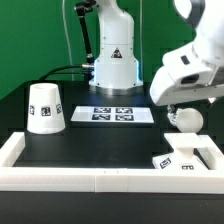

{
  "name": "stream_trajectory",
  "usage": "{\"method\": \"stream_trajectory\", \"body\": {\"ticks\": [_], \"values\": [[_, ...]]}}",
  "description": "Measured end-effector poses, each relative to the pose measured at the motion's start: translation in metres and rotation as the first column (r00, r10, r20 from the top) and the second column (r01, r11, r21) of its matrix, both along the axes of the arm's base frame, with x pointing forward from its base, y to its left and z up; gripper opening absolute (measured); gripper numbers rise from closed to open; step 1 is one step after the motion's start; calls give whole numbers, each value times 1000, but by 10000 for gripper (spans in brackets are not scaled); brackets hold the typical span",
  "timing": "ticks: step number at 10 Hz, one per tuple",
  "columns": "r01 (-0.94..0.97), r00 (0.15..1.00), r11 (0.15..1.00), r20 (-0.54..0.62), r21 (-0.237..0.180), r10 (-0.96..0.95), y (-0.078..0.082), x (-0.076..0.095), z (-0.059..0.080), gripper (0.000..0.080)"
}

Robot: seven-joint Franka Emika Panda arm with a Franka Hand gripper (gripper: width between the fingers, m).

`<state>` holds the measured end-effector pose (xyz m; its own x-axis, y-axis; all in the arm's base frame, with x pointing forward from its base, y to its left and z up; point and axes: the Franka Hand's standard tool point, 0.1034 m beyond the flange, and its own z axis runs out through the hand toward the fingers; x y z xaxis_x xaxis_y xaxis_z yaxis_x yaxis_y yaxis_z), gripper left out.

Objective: Assemble lamp

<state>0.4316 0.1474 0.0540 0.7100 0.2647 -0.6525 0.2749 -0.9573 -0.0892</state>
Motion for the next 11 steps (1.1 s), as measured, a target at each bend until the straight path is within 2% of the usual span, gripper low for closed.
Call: {"method": "stream_trajectory", "body": {"ticks": [1, 3, 4, 7, 11], "values": [[-2, 999, 1000, -44, -6, 2, 2, 4, -7, 699], [-11, 986, 999, -168, -30, 6, 1, -6, -12, 699], [-13, 982, 999, -190, -32, 7, 2, -4, -16, 699], [-14, 983, 1000, -183, -28, 8, 3, -3, -21, 699], [-14, 987, 1000, -161, -20, 10, 5, -14, -41, 699]]}}
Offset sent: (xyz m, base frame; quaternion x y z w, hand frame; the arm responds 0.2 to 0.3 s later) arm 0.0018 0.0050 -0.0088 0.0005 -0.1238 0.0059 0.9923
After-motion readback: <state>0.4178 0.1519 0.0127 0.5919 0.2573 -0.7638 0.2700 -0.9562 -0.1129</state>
